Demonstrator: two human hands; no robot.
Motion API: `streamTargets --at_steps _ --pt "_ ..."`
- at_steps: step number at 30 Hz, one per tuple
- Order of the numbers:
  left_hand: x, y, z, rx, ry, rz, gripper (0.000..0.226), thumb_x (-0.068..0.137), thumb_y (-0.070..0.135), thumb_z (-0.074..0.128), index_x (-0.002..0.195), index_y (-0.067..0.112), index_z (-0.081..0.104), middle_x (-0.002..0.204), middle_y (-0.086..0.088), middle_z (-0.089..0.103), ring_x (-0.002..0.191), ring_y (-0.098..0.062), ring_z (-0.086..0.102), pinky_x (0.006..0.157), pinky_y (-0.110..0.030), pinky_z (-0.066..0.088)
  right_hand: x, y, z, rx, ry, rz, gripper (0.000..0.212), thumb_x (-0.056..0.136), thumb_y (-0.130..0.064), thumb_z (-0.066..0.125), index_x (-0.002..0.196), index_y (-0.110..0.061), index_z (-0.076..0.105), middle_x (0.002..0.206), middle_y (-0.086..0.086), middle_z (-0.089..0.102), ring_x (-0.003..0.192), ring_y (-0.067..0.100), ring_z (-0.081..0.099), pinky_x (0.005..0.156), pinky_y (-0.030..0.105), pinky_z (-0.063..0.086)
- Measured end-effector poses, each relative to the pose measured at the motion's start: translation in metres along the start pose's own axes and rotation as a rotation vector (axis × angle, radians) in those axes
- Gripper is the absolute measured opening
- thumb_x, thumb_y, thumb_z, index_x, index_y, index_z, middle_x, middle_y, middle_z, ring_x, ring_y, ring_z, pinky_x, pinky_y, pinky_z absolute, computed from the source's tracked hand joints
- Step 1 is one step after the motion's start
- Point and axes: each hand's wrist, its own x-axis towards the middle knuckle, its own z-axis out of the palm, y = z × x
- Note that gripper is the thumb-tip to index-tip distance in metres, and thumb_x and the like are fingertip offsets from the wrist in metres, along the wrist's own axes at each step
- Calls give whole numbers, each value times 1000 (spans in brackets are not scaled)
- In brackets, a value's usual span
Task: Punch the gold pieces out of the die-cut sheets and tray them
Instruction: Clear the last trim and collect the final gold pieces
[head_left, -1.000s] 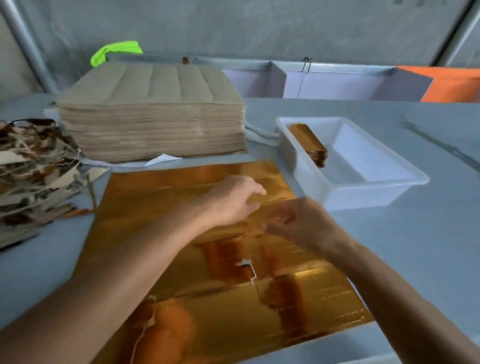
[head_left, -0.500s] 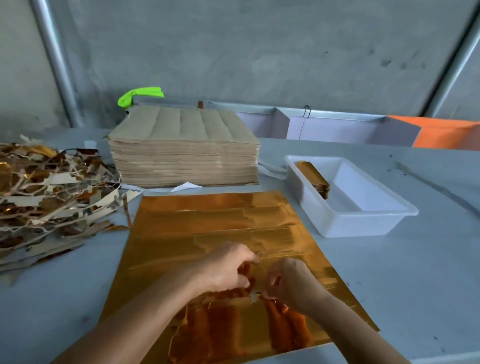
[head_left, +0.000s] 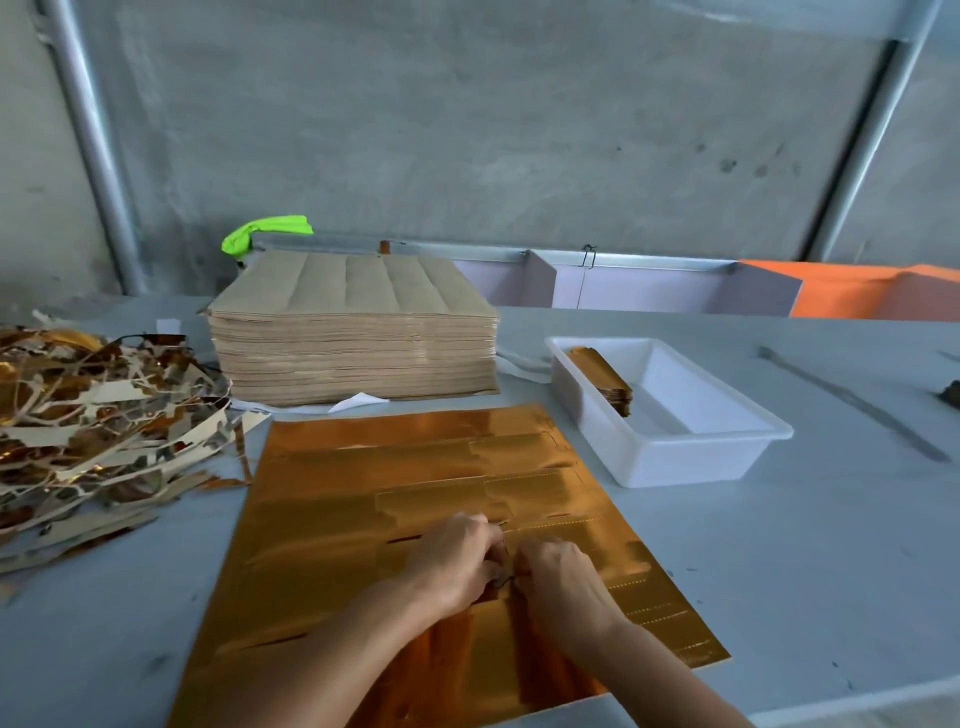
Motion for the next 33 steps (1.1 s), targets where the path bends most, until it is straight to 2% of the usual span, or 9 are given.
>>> streamTargets --at_steps 3,6,9,13,16,18,21,26,33 --pt "0 -3 0 -38 -9 -16 8 89 20 63 94 22 69 102 5 61 96 -16 57 80 -28 48 0 -7 0 -74 -22 14 25 99 -4 37 119 -8 52 119 10 54 90 15 50 78 22 40" --pt "-1 -7 -2 -123 -24 -23 5 86 22 67 90 23 68 86 15 54 77 -3 53 60 -8 36 -1 -14 -1 -209 -94 19 31 100 -3 34 129 -5 43 127 14 48 110 24 52 93 30 42" --pt "-2 -10 -3 -224 -48 -44 9 82 24 72 87 27 65 77 22 51 68 6 49 56 -5 35 -2 -16 2 -238 -87 24 30 99 -2 33 128 -4 42 125 15 48 111 25 52 94 30 43" --pt "-5 -7 -7 -323 -69 -43 46 76 32 78 118 32 61 89 23 55 70 6 53 57 -7 40 4 -3 1 63 11 199 21 98 -10 43 119 -7 47 115 9 54 93 15 52 78 21 44" --pt "-5 3 -6 -295 -7 24 66 76 34 78 135 34 50 101 19 55 72 3 52 59 -5 41 12 3 -9 374 68 342 15 97 -9 45 94 -6 60 88 5 61 70 10 54 56 14 45" --pt "-5 11 -7 -320 107 45 58 77 30 77 131 30 56 105 14 62 76 2 55 65 -4 43 14 2 -13 604 102 386 20 94 -7 53 76 -8 63 73 5 63 60 11 58 49 16 46" --pt "-7 15 -12 -364 225 68 40 77 25 78 115 19 68 102 2 69 83 -9 63 74 -19 51 10 -2 -15 946 161 443 10 85 -6 67 75 -6 68 68 7 68 55 10 59 49 20 48" --pt "-20 9 -22 -425 264 24 21 78 16 77 96 7 73 82 -7 71 63 -10 61 60 -20 51 2 -7 -14 1465 44 469 10 81 0 66 72 1 69 66 14 67 51 15 60 45 22 49" --pt "-40 -22 -35 -310 239 -79 12 90 22 64 85 11 66 67 -1 65 50 -8 60 52 -23 52 8 -32 -1 1208 6 391 12 88 1 60 84 -2 71 72 12 72 60 17 66 51 24 52"
